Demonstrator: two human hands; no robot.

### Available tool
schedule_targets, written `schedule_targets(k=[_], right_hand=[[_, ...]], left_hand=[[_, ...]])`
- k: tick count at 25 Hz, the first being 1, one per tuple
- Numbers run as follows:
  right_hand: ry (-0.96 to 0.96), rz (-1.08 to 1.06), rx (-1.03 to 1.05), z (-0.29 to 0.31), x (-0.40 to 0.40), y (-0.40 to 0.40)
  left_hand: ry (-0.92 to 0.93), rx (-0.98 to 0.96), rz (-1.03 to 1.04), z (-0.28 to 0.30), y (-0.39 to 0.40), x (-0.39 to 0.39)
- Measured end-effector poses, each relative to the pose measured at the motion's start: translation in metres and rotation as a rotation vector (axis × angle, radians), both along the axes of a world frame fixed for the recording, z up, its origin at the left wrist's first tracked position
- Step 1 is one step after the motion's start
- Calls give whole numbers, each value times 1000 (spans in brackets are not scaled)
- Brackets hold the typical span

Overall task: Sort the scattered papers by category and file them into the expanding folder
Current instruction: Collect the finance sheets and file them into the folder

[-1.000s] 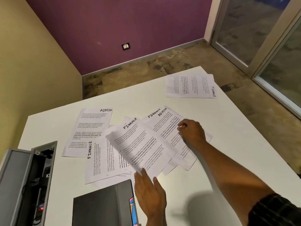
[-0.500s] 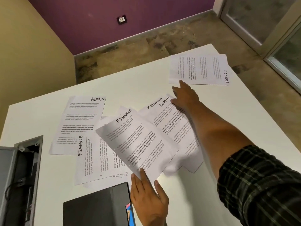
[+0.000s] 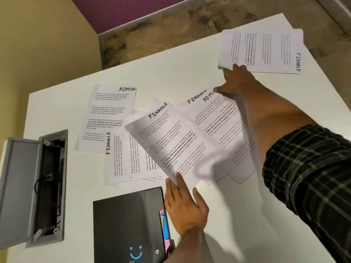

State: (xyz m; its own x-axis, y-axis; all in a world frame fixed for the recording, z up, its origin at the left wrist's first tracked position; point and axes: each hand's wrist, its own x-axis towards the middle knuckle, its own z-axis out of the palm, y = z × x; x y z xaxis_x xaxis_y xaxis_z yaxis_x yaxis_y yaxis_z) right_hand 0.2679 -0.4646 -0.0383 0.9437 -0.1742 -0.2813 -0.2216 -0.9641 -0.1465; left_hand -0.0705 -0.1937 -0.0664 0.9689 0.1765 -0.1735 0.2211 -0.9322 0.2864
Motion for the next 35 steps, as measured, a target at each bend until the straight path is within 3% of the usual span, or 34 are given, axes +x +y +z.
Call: schedule_targets(k=[5,7,12,15,18,23,28,32,35], right_hand=[[22,-68,-1,3,6,3],[-57,-137,47,7,-1,7],[-715,-155,64,8,-53,36],[-980,-103,312,-2,-120,71],[-939,-167,698,-14,-186,106],[-811,-390,1034,-23,-231,131],[-704,-516,820,-41,-235,139],[-769,-306,645,-59,-233,148],[-678,-302,664,-60,-229,151]], left_hand=[[-9,-2,6,-1,1,-1],[-17,2,3,-3,2,-2],[-41,-4,2,-6,2,-3],[-40,5,-2,-6,2,-3],[-33,10,8,-7,2,-2],[-34,10,18,-9,1,-4],[-72,1,34,-14,2,-7],[-107,-23,23,-16,1,-7],[-114,-33,68,-16,1,-8]])
